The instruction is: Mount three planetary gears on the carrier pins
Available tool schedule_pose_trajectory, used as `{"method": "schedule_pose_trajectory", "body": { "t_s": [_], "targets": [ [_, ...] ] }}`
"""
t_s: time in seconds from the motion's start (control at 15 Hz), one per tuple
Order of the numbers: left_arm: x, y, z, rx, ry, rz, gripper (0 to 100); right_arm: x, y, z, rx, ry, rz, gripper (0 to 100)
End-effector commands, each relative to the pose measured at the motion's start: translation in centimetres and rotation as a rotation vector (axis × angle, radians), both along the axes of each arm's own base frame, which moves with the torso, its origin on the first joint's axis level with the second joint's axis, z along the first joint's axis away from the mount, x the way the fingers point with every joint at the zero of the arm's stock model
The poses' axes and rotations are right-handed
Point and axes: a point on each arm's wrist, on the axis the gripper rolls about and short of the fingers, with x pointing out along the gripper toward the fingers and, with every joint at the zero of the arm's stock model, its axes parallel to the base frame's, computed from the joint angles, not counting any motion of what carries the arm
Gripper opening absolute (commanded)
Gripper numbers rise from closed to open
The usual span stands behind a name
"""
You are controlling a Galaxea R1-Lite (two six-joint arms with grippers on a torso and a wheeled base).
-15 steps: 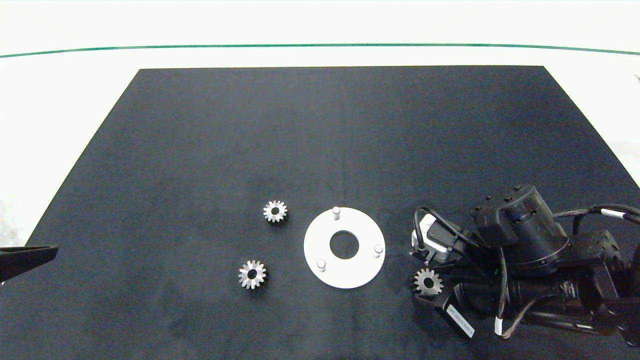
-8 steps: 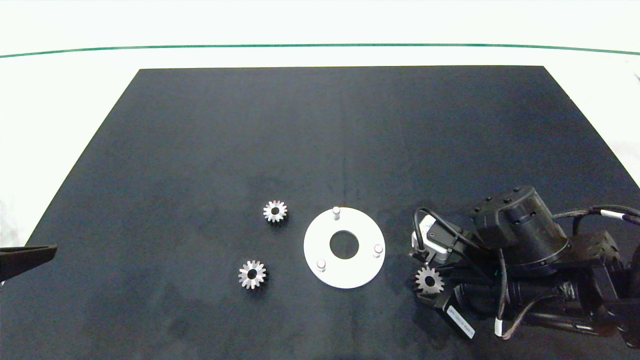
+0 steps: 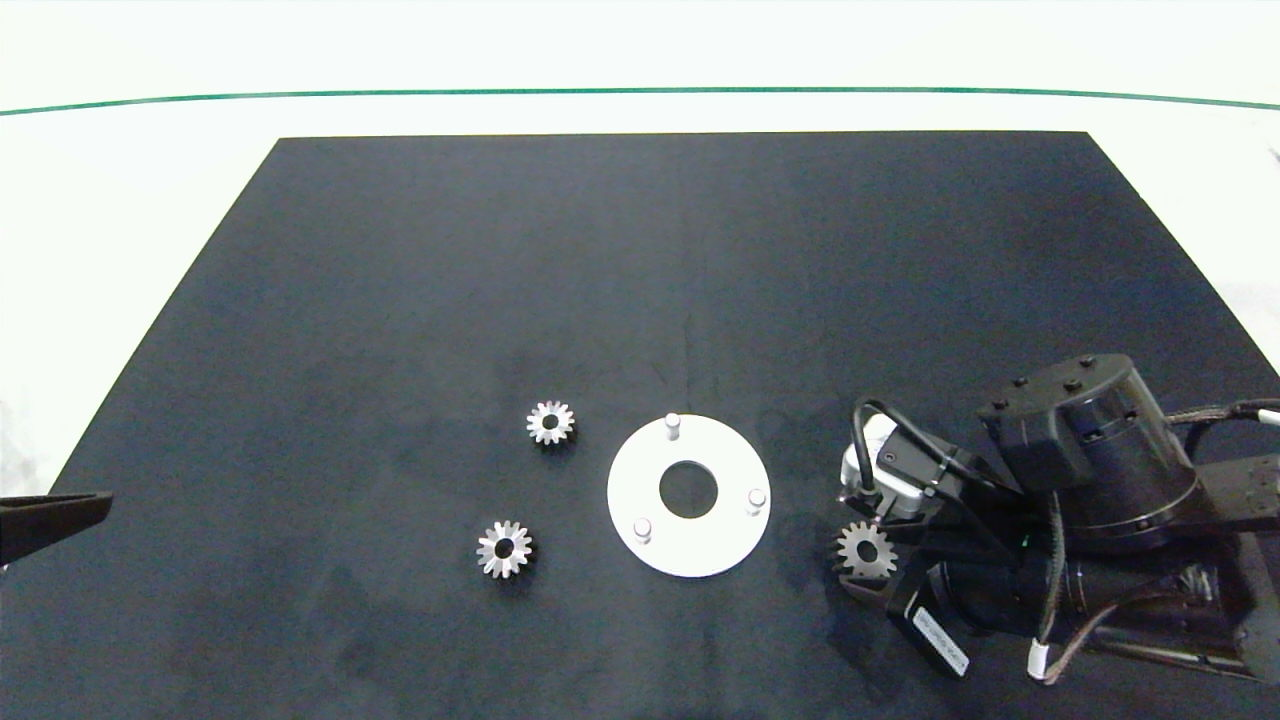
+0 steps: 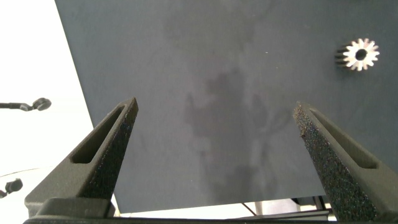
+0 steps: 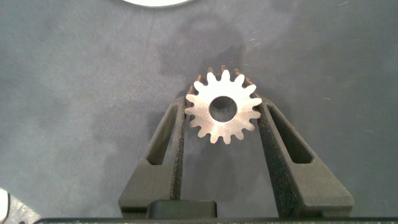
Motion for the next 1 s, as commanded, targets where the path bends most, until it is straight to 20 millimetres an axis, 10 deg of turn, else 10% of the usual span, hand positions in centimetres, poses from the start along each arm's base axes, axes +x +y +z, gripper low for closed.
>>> {"method": "schedule_pose_trajectory", "body": {
  "t_s": [0.07, 1.0],
  "targets": [
    [-0.1, 0.0, 0.0, 0.002, 0.002, -0.005, 100, -0.9, -0.6, 2.0, 0.051, -0.064, 0.005, 13],
    [-0.1, -0.2, -0.2, 0.004, 0.016, -0.029, 100, 2.4, 5.1, 2.7, 0.041, -0.012, 0.031, 10]
  ]
}}
